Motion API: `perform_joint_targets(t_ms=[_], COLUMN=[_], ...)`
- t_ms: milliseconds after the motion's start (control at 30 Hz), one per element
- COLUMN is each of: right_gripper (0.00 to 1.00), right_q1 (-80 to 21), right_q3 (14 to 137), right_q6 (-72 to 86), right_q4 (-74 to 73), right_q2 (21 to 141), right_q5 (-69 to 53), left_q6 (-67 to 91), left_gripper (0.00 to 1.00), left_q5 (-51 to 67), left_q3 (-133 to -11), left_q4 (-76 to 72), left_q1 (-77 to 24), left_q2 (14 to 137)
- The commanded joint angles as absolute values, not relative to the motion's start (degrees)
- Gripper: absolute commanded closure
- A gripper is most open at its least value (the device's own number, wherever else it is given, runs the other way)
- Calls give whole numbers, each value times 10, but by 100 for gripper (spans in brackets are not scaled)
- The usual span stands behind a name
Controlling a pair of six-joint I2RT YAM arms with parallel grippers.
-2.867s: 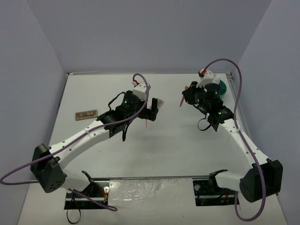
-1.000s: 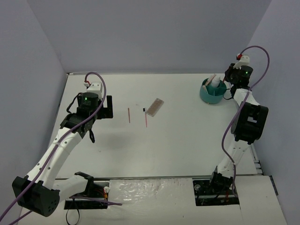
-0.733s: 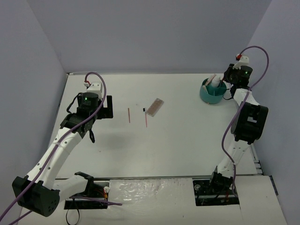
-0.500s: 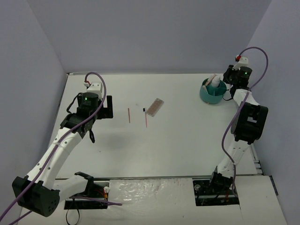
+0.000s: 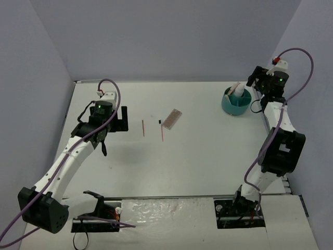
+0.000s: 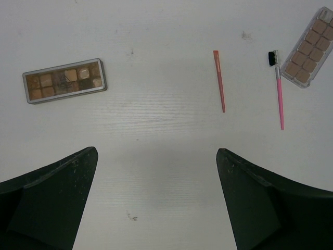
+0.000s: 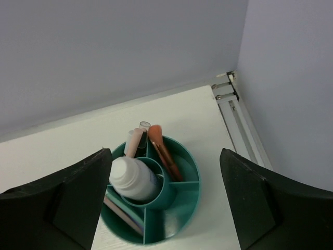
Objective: Organize the makeup
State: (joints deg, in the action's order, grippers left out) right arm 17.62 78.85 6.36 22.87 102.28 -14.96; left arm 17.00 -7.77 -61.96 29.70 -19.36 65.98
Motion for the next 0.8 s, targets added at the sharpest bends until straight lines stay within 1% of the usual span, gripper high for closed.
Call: perform_joint_targets(t_ms=[0, 133, 267, 367, 433, 567, 633, 767], right_gripper=[13, 1, 0, 0, 0, 0, 0, 0], right_q1=[183, 183, 183, 182, 162, 110, 99, 74], right_q3=[758, 721, 668, 624, 601, 567, 556, 545], right_q6=[140, 158, 169, 189, 200, 186, 184, 180], right_q4=[199, 131, 95, 84, 85, 82, 82, 82], right_q2=[865, 779, 688, 635, 612, 593, 584, 569], right_q5=[-92, -88, -94, -105, -105, -78, -76, -70], left_q6=[205, 229, 266, 291, 309, 328, 340, 345], left_gripper=[3, 3, 4, 8, 11, 24, 29, 37], left_q5=[-43, -16, 2, 20, 31, 41, 39, 15], left_q3=[-688, -733, -788, -822, -840, -893, -911, -940], left_q4=[313, 347, 378, 386, 385, 398, 399, 401], left_q1=[-189, -189, -190, -191, -191, -194, -196, -210], left_q2=[710, 772, 835, 897, 928, 1011, 1049, 1101])
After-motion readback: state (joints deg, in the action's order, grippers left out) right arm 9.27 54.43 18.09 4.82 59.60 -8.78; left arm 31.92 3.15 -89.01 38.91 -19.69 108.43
